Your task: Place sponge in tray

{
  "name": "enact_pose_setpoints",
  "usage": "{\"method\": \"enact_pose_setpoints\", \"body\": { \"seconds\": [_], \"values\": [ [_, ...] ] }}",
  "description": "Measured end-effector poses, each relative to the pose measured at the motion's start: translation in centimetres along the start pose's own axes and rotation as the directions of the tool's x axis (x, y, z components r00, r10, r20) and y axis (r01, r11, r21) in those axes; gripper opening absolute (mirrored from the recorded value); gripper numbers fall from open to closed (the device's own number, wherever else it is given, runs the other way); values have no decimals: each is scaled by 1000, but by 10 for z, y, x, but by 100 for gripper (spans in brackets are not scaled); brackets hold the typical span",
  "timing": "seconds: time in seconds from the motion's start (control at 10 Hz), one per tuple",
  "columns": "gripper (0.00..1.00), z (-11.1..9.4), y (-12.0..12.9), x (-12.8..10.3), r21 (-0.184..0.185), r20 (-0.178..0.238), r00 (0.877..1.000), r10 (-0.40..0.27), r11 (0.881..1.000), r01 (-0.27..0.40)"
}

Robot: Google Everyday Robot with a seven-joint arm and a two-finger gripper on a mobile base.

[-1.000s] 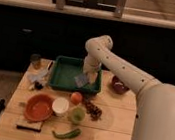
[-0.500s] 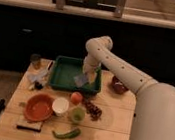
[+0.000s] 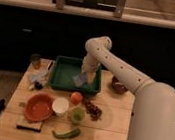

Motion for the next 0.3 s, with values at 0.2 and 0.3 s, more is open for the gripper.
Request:
{"method": "enact_pose_setpoints", "body": {
  "seconds": [0.2,0.3],
  "values": [
    [1,2,-2,-2,2,9,1000,-3,1000,3],
    [1,4,-3,-2,2,13,1000,-4,1000,4]
  ]
}}
